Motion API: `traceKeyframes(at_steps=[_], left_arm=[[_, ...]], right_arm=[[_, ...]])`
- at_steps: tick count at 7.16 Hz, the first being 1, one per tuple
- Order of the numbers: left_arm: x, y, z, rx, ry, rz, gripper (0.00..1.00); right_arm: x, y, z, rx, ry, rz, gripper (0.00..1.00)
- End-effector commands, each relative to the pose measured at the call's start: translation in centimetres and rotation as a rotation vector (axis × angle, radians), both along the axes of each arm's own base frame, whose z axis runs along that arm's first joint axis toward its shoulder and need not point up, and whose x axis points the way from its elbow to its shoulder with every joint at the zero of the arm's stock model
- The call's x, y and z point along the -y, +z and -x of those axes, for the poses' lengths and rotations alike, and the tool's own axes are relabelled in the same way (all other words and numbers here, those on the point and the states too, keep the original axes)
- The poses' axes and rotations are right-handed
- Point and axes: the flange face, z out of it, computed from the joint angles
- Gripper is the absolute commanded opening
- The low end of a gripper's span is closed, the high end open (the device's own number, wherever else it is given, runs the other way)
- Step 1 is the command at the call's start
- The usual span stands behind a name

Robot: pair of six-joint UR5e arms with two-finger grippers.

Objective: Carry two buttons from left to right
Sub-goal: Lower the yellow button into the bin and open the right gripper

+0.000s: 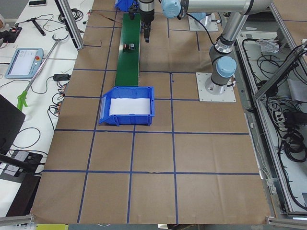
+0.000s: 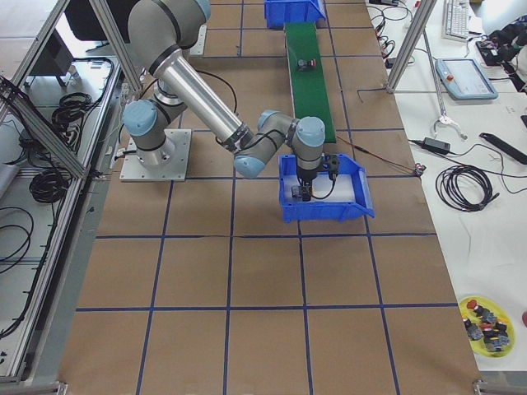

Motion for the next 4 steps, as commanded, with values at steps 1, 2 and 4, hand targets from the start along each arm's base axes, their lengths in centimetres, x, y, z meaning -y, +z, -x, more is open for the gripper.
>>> traceKeyframes(at_steps=[1,2,4], left_arm=[[0.0,0.0,0.0,0.001,0.0,0.0,1.0],[0.0,0.0,0.0,-0.001,0.0,0.0,1.0],[-0.1,0.0,0.0,-0.001,0.0,0.0,1.0]], right_arm=[[0.2,6.0,0.0,-0.044,-0.004,0.066,0.82],[-0.6,9.2,-0.6,-0.03,-0.004,0.048,0.94],[-1.4,15.6,-1.5,0.003,0.002,-0.007,0.99]])
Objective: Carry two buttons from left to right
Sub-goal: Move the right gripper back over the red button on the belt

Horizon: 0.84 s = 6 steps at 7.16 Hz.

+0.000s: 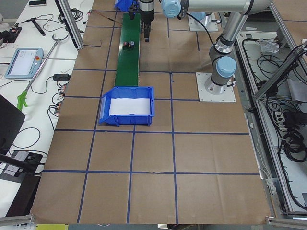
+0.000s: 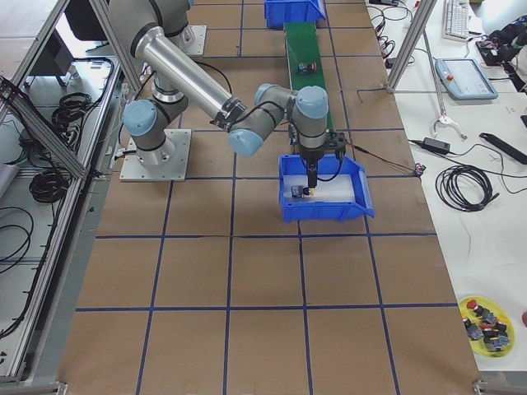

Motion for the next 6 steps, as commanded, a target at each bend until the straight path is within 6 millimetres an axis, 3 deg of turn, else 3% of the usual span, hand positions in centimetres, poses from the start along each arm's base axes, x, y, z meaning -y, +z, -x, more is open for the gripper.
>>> traceKeyframes(at_steps=[1,2,3,4,5,6], left_arm=[[0.0,0.1,0.0,-0.001,0.0,0.001,1.0],[-0.1,0.1,0.0,-0.001,0.0,0.003,1.0],[0.0,0.0,0.0,0.001,0.0,0.0,1.0],[-0.1,0.2,0.0,-0.001,0.0,0.004,1.0],[-0.1,0.1,0.0,0.001,0.0,0.003,1.0],[-0.1,0.1,0.0,0.001,-0.003,0.001,1.0]], right_arm=[[-0.7,5.5,-0.9,0.03,0.015,-0.068,1.0],[-0.6,6.4,-0.9,0.023,0.014,-0.069,1.0],[-0.1,6.5,-2.7,0.025,0.051,-0.067,1.0],[0.4,7.4,-5.6,0.014,0.089,-0.056,1.0],[0.6,9.4,-9.3,0.0,0.097,-0.022,1.0],[1.0,9.5,-13.0,0.01,0.083,-0.021,1.0]])
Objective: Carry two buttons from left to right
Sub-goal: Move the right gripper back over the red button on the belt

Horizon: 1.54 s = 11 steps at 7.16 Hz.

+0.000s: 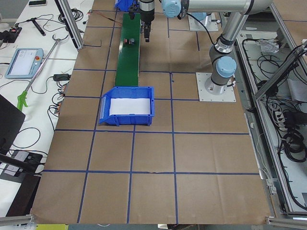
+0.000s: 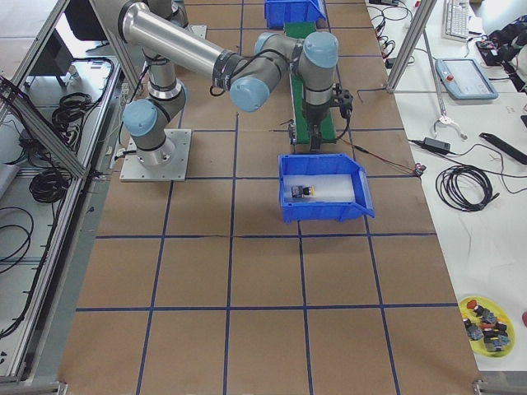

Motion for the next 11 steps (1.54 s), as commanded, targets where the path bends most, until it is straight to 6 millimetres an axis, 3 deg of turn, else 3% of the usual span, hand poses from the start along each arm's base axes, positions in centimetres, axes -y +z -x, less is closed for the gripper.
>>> traceKeyframes(at_steps=[1,4,5,7,11], left_arm=[[-0.1,0.1,0.0,-0.001,-0.002,0.002,1.0],[-0.3,0.0,0.0,-0.001,-0.007,0.0,1.0],[0.0,-0.3,0.0,0.002,-0.007,-0.006,1.0],[0.0,0.1,0.0,-0.001,-0.007,0.002,1.0],[-0.1,0.0,0.0,0.0,-0.007,0.0,1.0]], right_arm=[[0.5,1.2,-8.4,0.008,0.017,0.02,1.0],[-1.4,1.8,-20.7,-0.054,-0.068,0.035,1.0],[-1.7,1.3,-23.2,-0.055,-0.047,0.029,1.0],[-1.6,-0.7,-23.5,-0.044,-0.041,0.004,1.0],[-1.8,-1.2,-23.6,-0.038,-0.04,-0.005,0.99]])
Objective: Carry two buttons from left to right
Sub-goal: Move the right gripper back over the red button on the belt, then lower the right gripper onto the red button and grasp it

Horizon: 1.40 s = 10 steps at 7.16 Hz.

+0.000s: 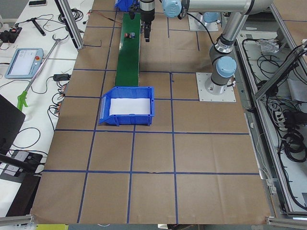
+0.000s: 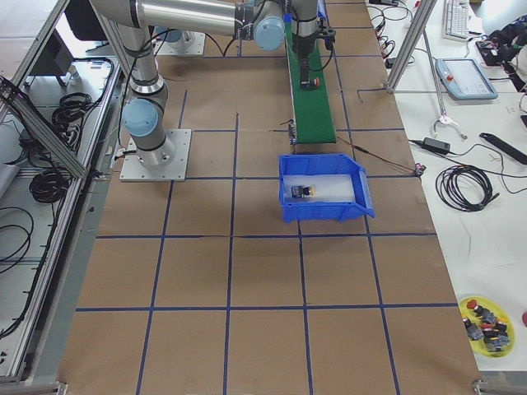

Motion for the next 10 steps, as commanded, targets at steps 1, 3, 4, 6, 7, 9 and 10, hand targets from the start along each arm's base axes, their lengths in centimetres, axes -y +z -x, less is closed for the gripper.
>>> traceKeyframes(at_steps=[1,3,4,6,7,9,10], left_arm=[[-0.1,0.1,0.0,0.0,0.0,0.002,1.0],[-0.2,-0.1,0.0,0.001,0.0,-0.001,1.0],[-0.3,-0.1,0.0,0.001,0.0,-0.002,1.0],[-0.4,-0.1,0.0,0.001,-0.002,-0.002,1.0],[-0.4,-0.1,0.0,0.001,-0.002,-0.002,1.0],[-0.3,-0.2,0.0,0.001,-0.002,-0.003,1.0],[-0.3,-0.2,0.0,0.001,-0.002,-0.003,1.0]], right_arm=[[0.1,-0.5,-0.1,0.005,-0.001,-0.007,0.99],[1.5,-2.5,-0.1,0.007,-0.001,-0.02,0.99],[1.9,-3.1,-0.5,0.051,-0.002,-0.024,0.99],[3.3,-5.6,-1.1,0.114,-0.021,-0.039,0.99],[4.5,-7.2,-1.6,0.149,-0.014,-0.031,0.99],[5.3,-8.7,-2.0,0.178,-0.014,-0.04,0.99],[5.7,-9.6,-2.4,0.216,-0.012,-0.049,0.99]])
